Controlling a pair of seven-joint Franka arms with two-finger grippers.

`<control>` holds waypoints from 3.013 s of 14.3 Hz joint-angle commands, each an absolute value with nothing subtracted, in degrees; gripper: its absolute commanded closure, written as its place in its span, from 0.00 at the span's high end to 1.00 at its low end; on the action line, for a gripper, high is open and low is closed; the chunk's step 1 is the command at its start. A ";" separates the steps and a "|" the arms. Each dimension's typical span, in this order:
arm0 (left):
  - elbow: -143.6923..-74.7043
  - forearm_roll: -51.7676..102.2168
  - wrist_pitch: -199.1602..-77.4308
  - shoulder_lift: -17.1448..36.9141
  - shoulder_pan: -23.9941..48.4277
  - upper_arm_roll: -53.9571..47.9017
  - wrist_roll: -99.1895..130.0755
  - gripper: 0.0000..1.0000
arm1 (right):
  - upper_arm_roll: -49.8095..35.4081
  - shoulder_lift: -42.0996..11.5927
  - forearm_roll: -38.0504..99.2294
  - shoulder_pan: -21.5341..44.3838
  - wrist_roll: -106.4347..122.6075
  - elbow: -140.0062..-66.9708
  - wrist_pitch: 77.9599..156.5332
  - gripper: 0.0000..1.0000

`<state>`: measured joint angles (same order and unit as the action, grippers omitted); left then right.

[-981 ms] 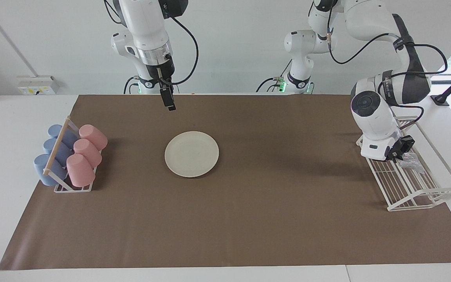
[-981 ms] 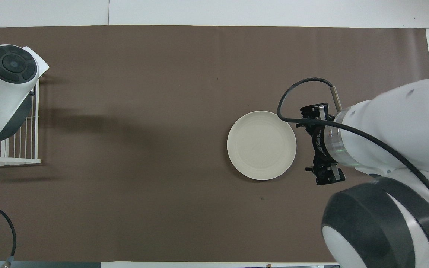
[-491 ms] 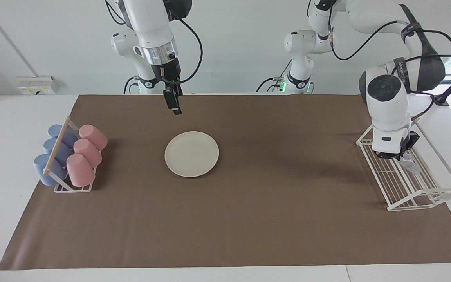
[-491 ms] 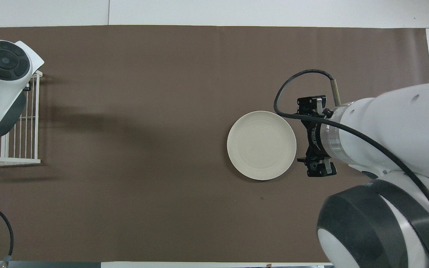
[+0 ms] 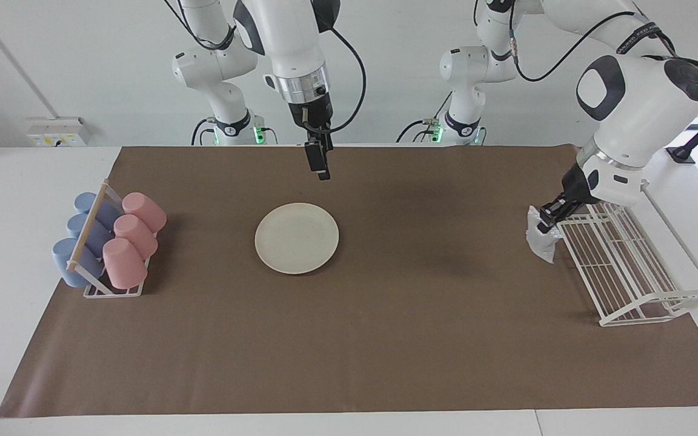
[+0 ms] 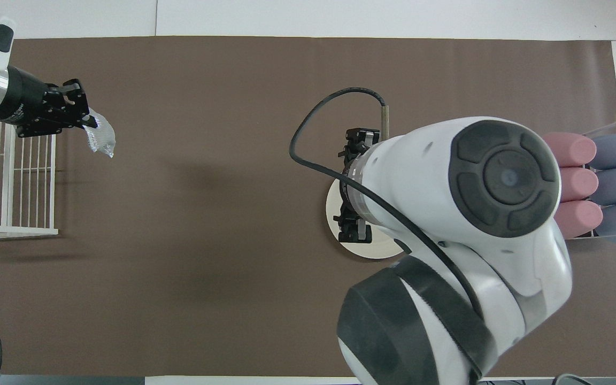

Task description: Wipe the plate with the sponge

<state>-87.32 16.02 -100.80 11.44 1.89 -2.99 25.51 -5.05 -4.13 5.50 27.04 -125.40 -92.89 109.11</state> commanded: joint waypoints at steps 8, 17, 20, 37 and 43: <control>-108.88 62.46 -91.16 3.87 -1.58 -2.64 -3.12 0.00 | -5.27 -6.86 5.01 30.76 -118.39 -93.33 109.60 1.00; -122.69 78.92 -89.56 0.79 1.49 -3.08 -17.13 0.00 | -5.36 -4.39 10.79 32.87 -119.53 -101.07 122.17 1.00; -124.36 79.89 -89.65 0.79 2.64 -2.99 -19.86 0.00 | -5.36 -4.39 13.18 33.31 -119.88 -101.16 123.31 1.00; -124.37 79.80 -89.12 0.62 2.55 -2.90 -19.95 0.00 | -5.36 -6.24 14.15 36.12 -119.88 -103.01 130.34 1.00; -124.37 79.72 -88.86 0.62 2.46 -2.81 -20.04 0.00 | -5.36 -6.15 16.52 36.39 -119.88 -104.50 134.03 1.00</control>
